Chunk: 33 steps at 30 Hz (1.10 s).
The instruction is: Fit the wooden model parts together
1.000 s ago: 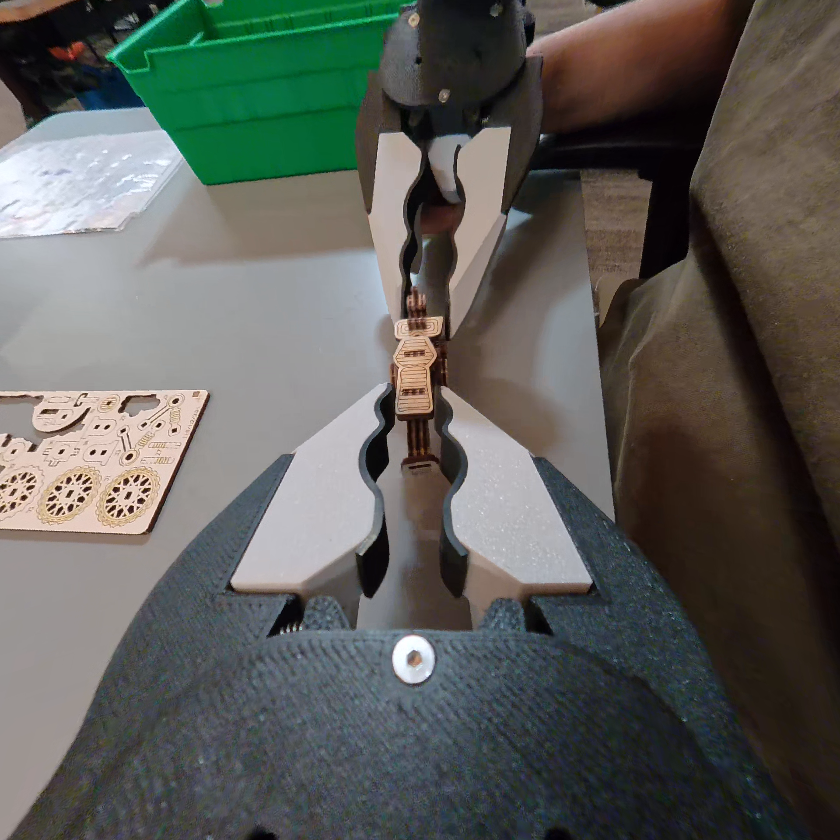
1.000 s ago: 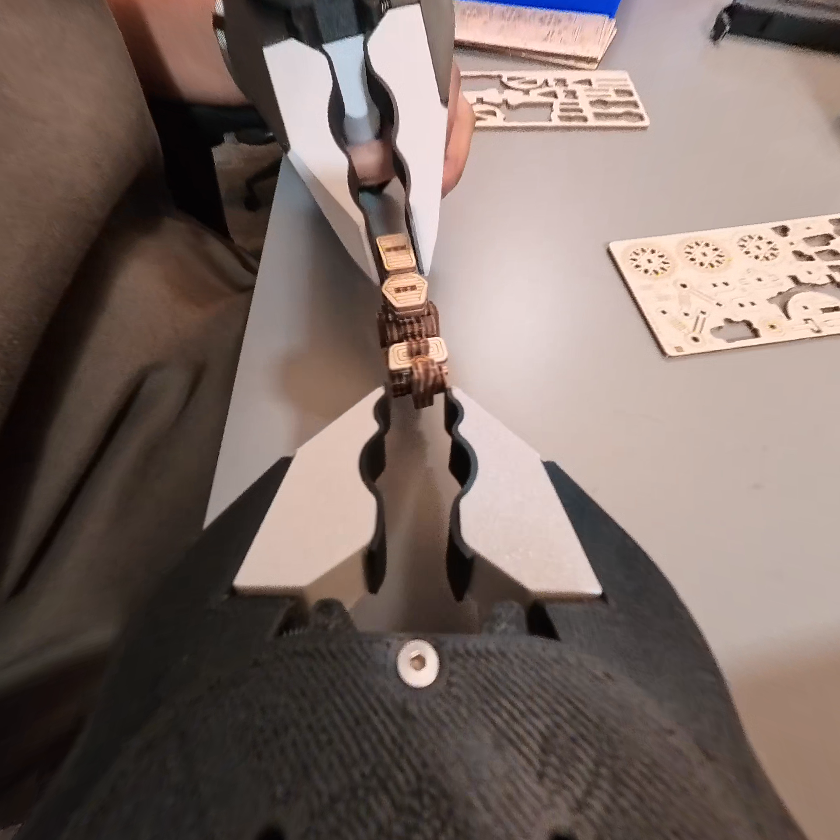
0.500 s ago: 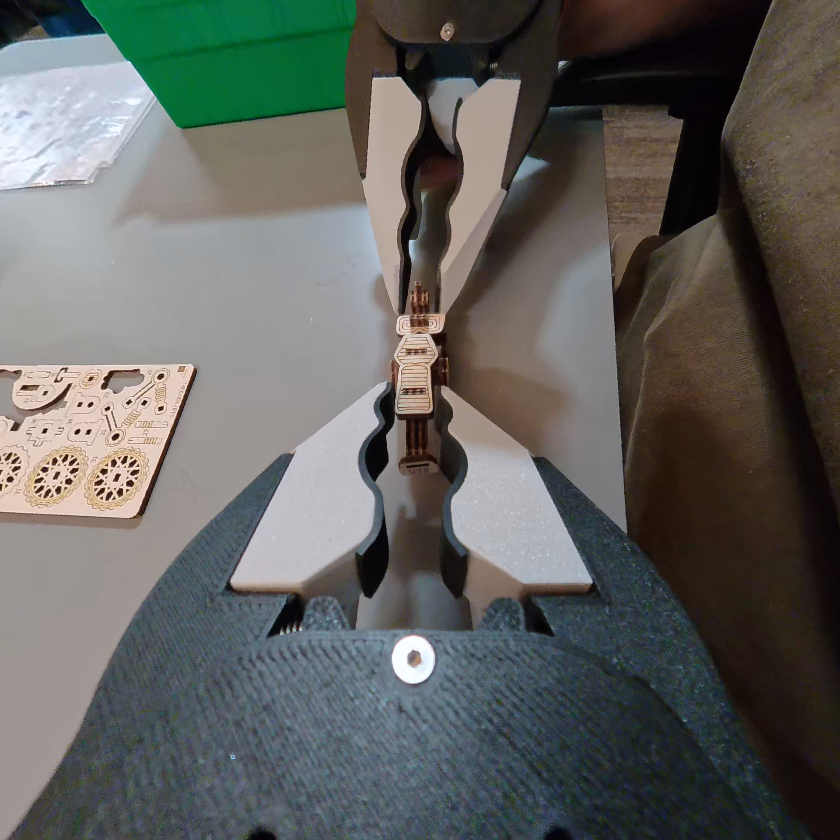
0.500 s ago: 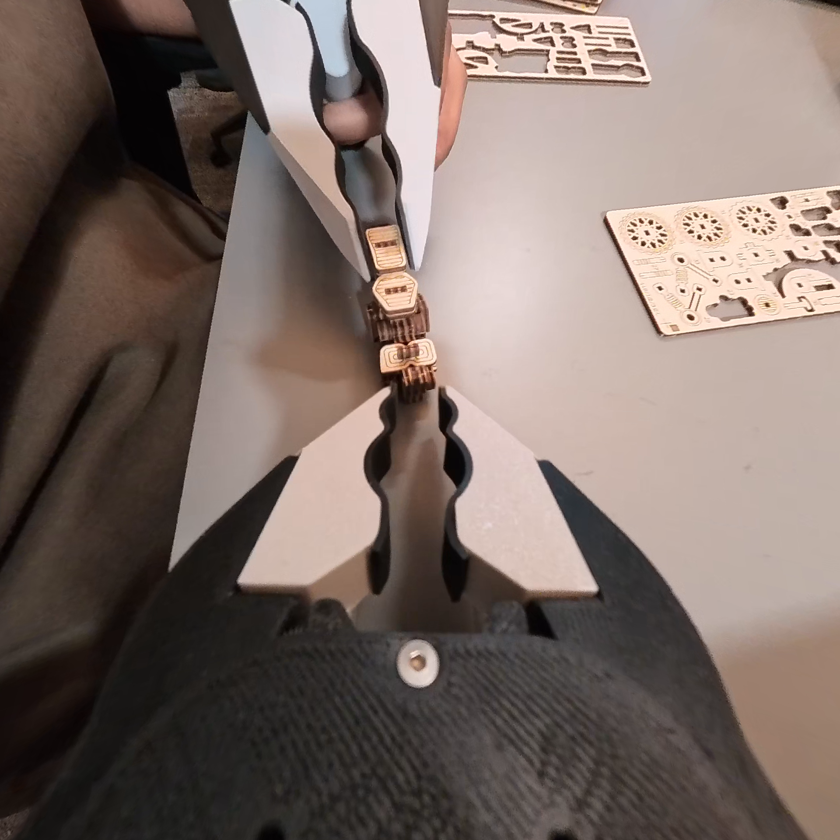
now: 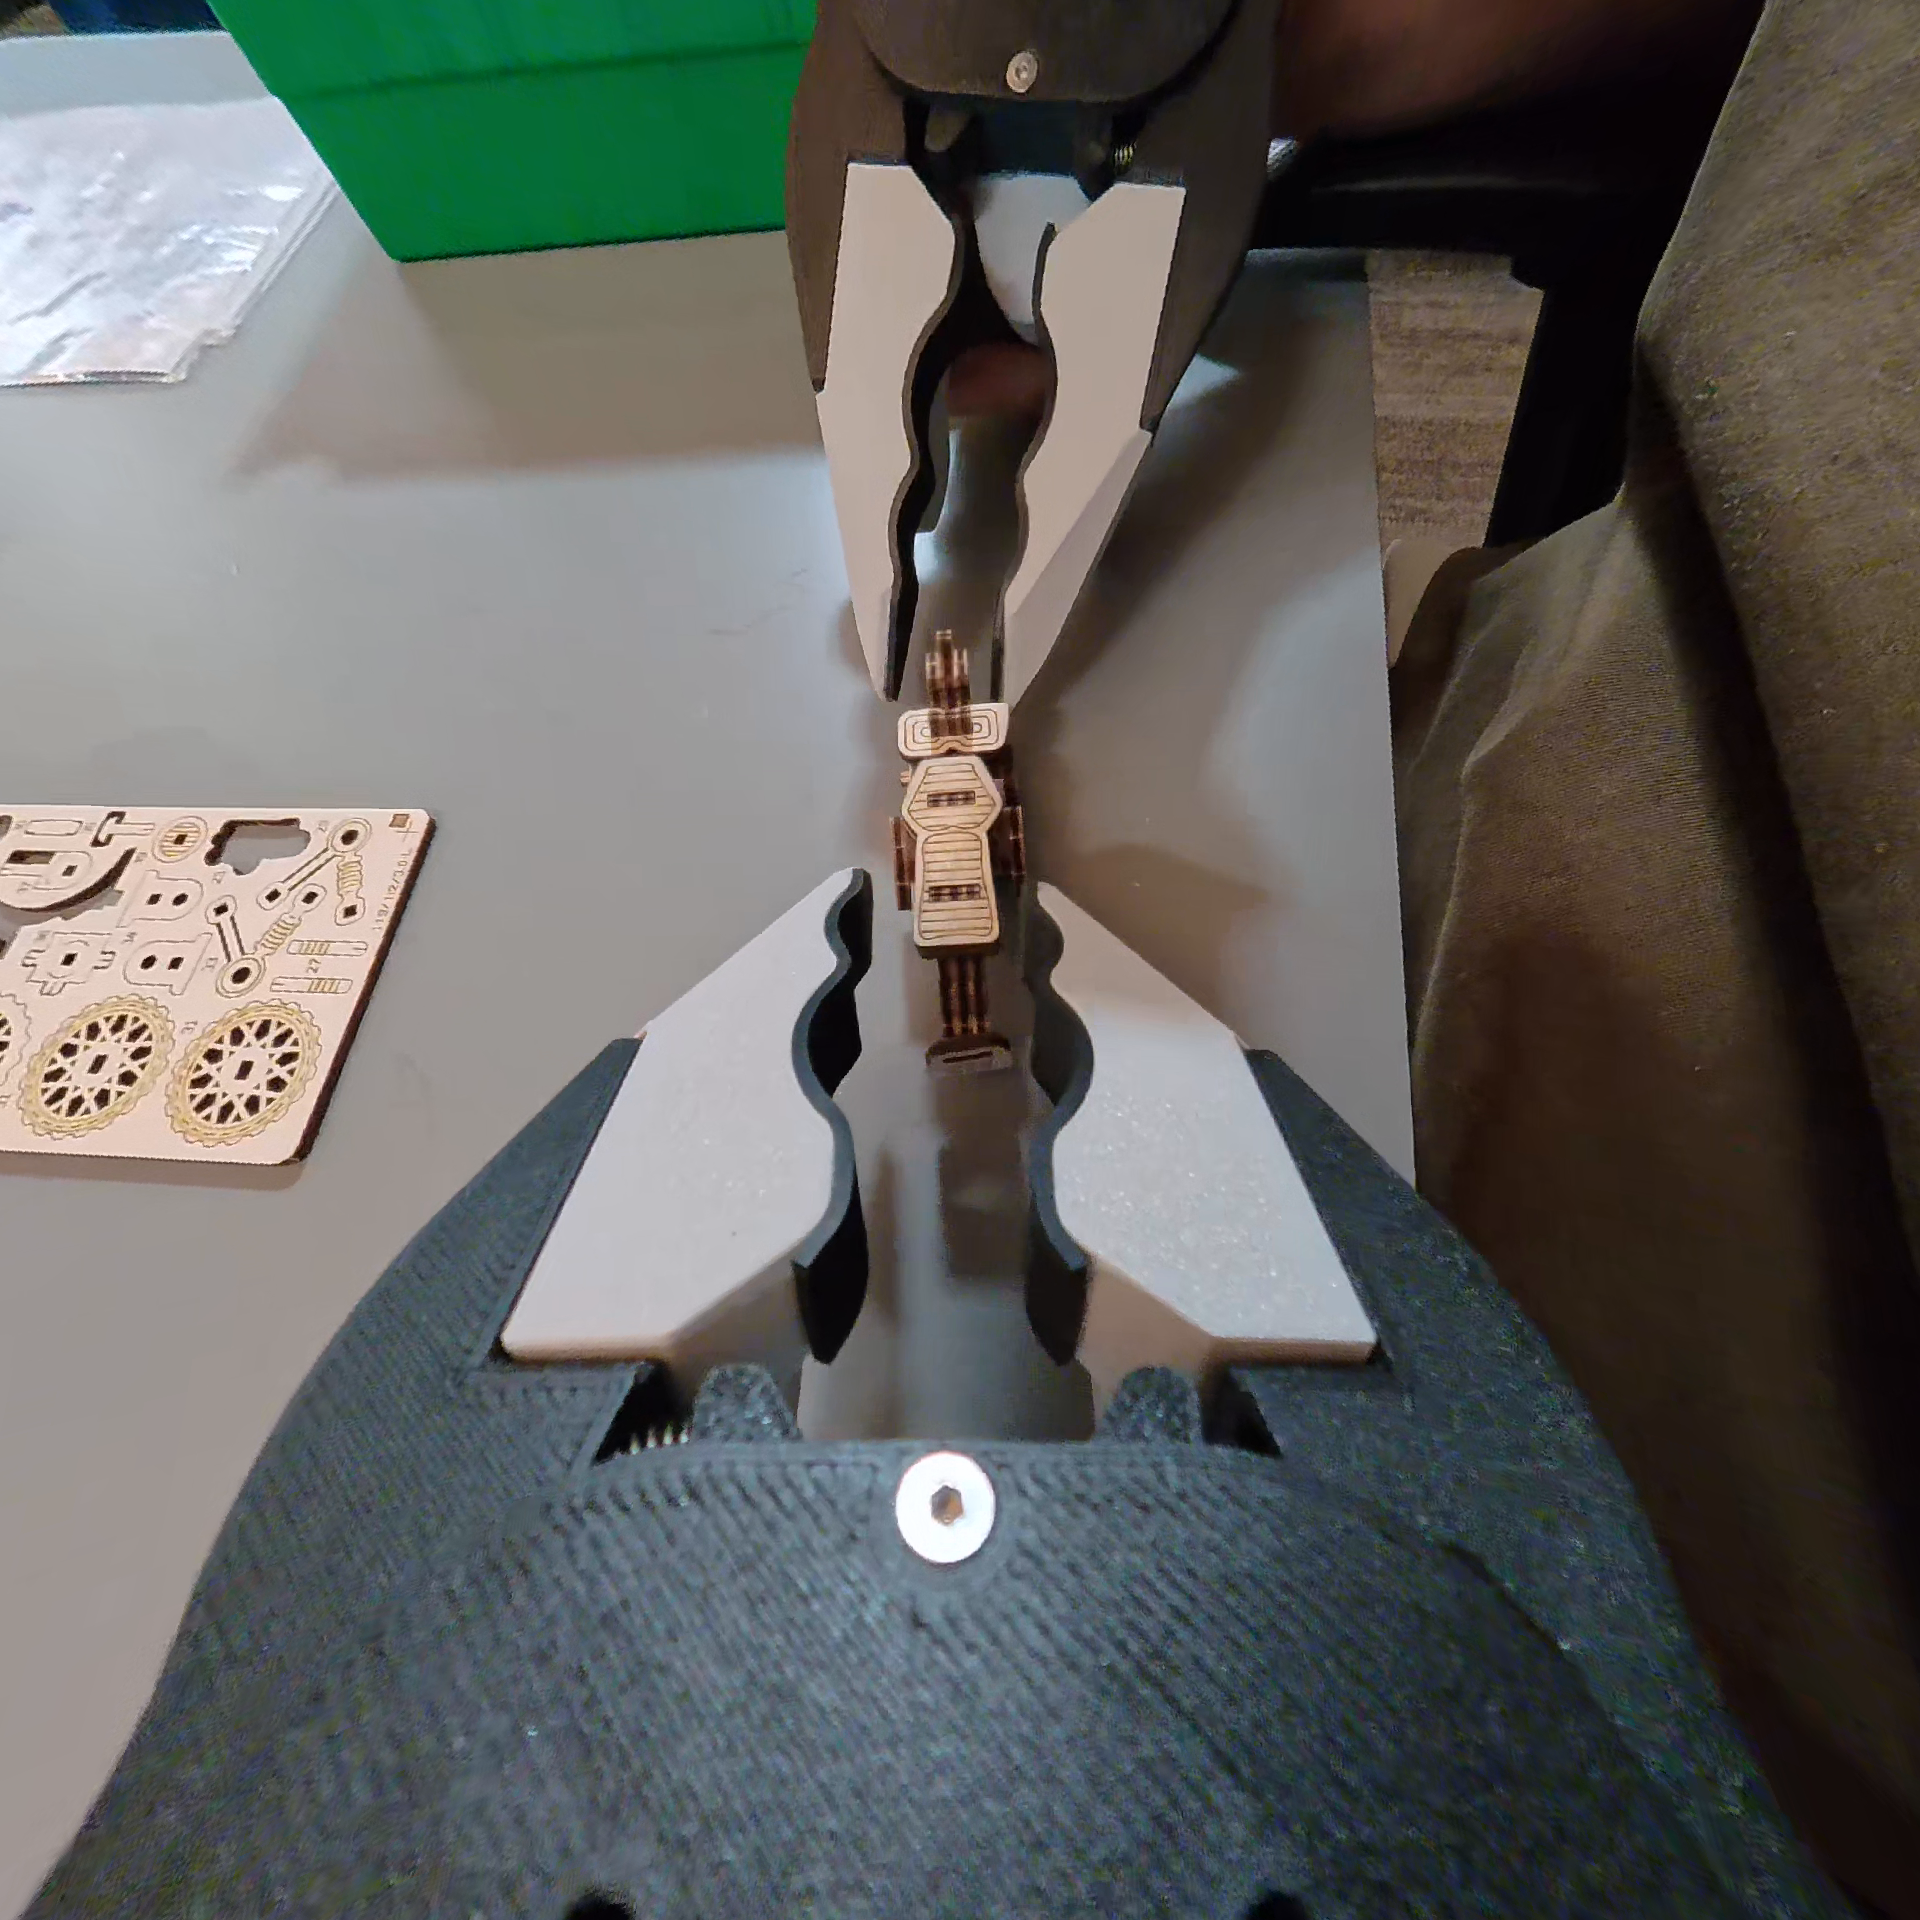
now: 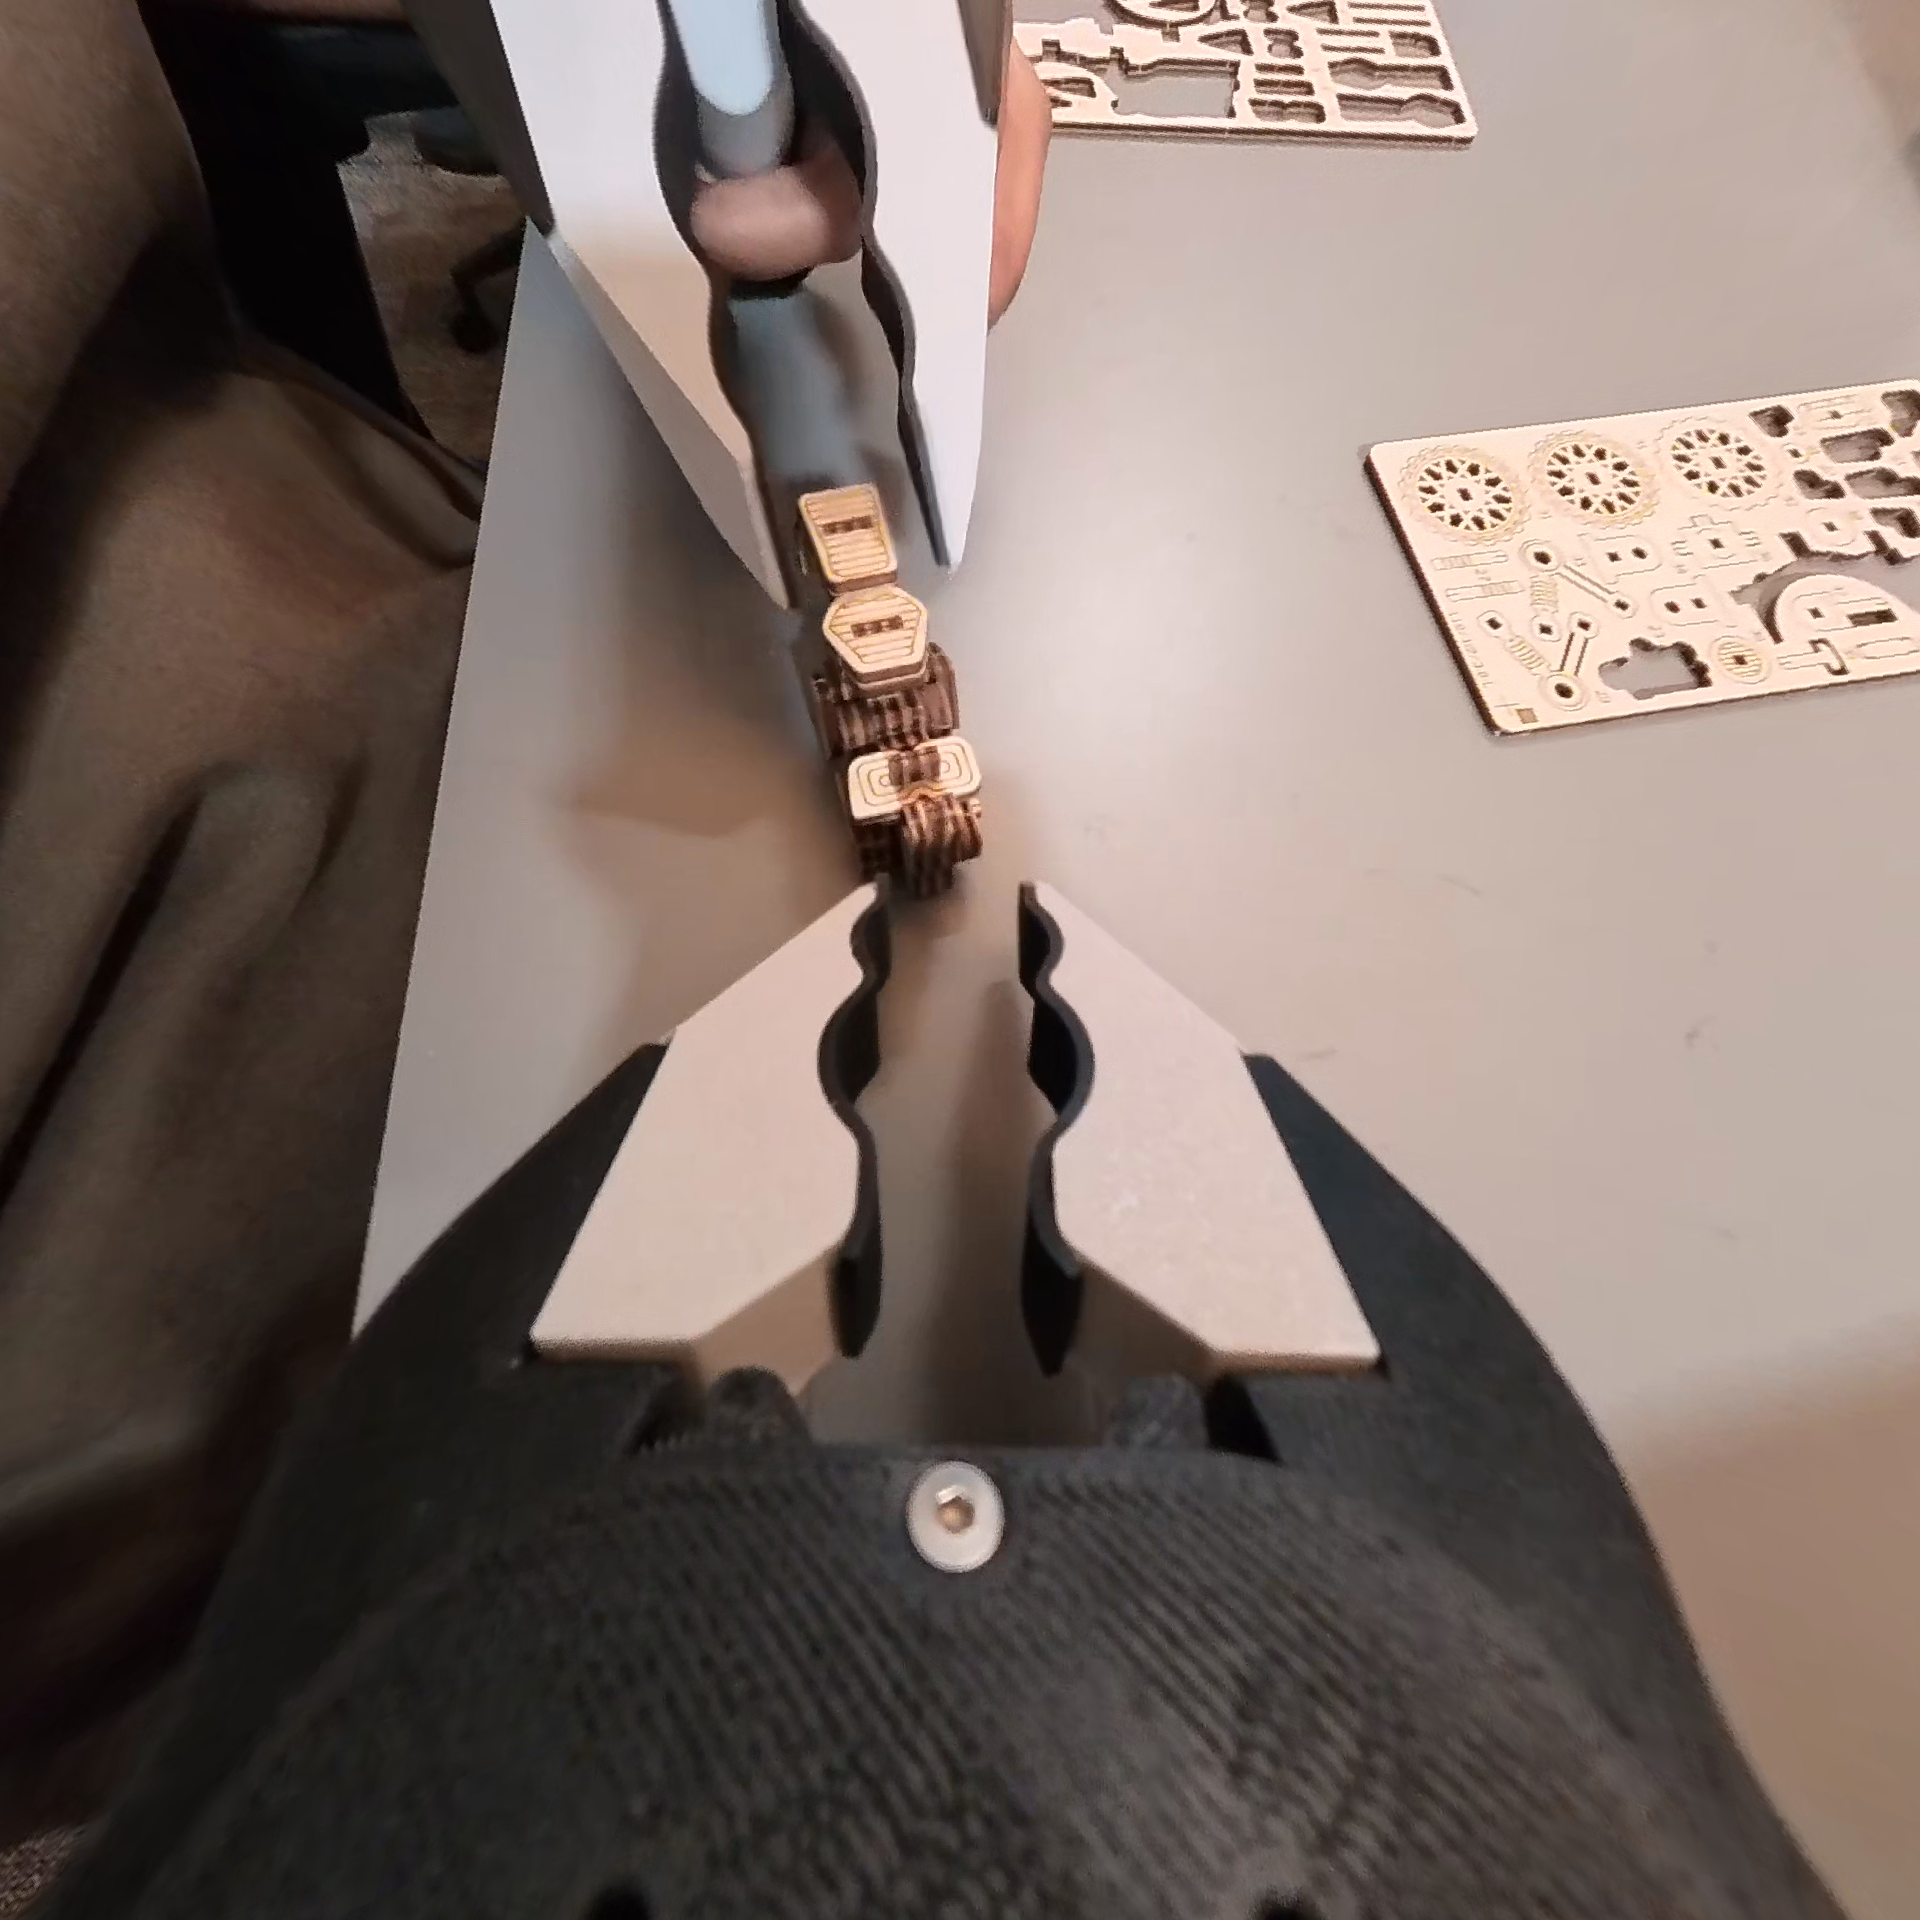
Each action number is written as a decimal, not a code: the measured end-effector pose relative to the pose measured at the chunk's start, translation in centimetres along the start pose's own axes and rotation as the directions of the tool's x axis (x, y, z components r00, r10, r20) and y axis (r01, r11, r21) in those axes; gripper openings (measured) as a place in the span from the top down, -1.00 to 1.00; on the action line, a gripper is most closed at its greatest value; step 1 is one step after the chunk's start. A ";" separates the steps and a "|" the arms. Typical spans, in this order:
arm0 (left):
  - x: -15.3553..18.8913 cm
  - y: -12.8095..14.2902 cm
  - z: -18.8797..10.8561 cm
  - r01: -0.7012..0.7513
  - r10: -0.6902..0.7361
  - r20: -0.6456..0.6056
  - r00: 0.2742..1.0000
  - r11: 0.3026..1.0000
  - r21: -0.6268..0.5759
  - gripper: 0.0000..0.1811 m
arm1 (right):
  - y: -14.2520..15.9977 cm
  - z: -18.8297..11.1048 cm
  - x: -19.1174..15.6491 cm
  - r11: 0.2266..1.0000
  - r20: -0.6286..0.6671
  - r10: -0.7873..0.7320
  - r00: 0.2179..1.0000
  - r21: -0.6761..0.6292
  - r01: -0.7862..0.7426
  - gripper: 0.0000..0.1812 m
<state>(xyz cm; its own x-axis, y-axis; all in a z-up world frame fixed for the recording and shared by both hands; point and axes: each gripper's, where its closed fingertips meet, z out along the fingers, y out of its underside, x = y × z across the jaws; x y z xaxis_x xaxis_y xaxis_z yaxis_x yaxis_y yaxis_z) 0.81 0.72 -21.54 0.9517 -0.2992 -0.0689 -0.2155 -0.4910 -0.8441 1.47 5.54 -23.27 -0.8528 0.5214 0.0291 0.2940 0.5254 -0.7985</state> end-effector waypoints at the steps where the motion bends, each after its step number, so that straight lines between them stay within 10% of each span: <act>1: 0.0 0.0 -0.1 0.004 -0.004 -0.004 1.000 1.000 0.003 0.70 | 0.1 0.0 0.1 1.000 -0.004 -0.002 1.000 -0.006 0.002 0.75; 9: -0.5 -1.9 -2.2 0.106 -0.098 -0.057 0.994 0.980 0.170 0.66 | 0.5 -0.6 2.0 0.999 -0.083 0.042 0.996 -0.003 -0.042 0.80; 17: -7.0 -3.1 -5.6 0.186 -0.269 0.163 0.949 0.898 0.398 0.70 | 0.8 -1.6 5.4 0.989 -0.223 0.148 0.963 0.037 -0.144 0.77; 25: -17.6 0.9 -4.4 0.358 -0.453 0.537 0.712 0.891 0.278 0.55 | -2.1 -2.1 11.2 0.892 -0.272 0.425 0.863 0.288 -0.348 0.72; 33: -23.7 4.3 -1.1 0.668 -0.673 0.510 0.536 0.708 0.231 0.40 | -4.2 0.7 16.7 0.763 -0.205 0.625 0.753 0.363 -0.535 0.56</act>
<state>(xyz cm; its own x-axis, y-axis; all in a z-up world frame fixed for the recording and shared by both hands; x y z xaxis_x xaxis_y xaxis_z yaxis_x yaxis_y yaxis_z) -22.95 4.77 -22.96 0.7666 0.5873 0.2596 0.5337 -0.3579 -0.7662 -14.31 11.56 -19.85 -0.3699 0.8589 -0.3541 0.5239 -0.1219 -0.8430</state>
